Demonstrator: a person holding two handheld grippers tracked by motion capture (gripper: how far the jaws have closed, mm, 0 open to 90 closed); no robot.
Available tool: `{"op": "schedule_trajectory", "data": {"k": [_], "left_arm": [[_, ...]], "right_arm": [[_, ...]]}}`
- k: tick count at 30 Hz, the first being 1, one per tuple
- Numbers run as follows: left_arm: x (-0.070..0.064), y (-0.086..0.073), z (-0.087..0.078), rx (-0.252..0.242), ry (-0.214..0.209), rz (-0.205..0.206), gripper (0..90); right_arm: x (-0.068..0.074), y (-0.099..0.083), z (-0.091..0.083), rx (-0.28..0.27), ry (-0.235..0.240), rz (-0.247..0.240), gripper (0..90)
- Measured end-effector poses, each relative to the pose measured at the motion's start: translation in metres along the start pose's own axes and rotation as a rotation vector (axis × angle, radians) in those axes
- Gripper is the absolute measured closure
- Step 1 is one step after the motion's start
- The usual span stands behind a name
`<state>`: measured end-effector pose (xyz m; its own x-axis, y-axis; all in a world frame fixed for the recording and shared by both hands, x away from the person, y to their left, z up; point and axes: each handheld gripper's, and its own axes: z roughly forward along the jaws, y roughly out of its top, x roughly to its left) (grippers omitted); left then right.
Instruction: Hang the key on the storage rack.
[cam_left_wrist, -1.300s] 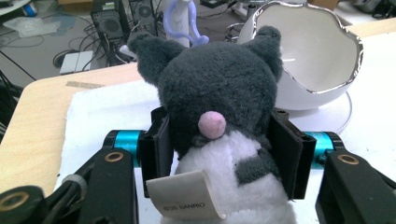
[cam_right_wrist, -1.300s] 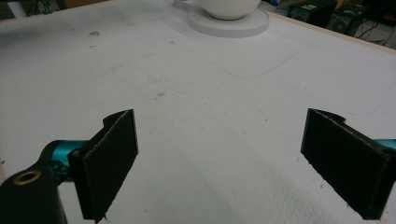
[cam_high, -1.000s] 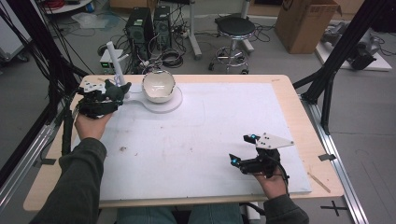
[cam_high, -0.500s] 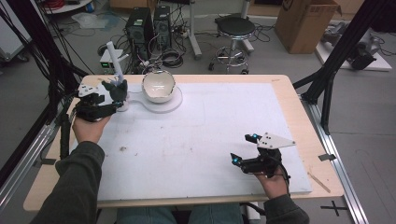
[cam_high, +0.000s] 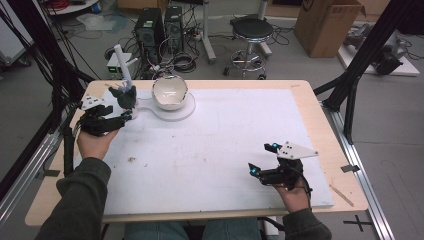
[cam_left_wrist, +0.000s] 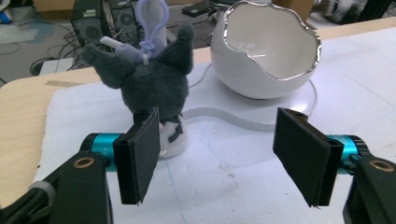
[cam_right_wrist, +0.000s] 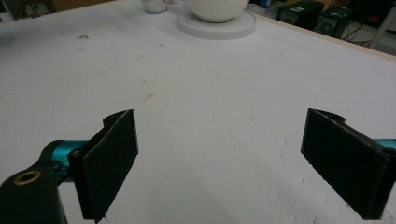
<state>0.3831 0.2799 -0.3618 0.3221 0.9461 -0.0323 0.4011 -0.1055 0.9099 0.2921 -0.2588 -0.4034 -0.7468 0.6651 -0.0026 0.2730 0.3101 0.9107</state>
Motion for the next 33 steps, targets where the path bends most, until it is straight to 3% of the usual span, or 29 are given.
{"op": "schedule_trajectory", "data": {"k": [12, 20, 33], "left_arm": [[-0.011, 0.002, -0.007, -0.014, -0.049, 0.029, 27.8], [-0.02, 0.003, -0.012, -0.018, -0.114, 0.047, 24.3], [-0.03, 0.0, -0.021, -0.025, -0.157, 0.071, 21.8]], "right_arm": [[-0.004, -0.001, -0.003, -0.007, -0.016, 0.006, 10.2], [-0.005, -0.001, -0.002, -0.008, -0.02, 0.004, 10.3], [-0.007, -0.001, -0.003, -0.007, -0.029, 0.016, 10.3]]}}
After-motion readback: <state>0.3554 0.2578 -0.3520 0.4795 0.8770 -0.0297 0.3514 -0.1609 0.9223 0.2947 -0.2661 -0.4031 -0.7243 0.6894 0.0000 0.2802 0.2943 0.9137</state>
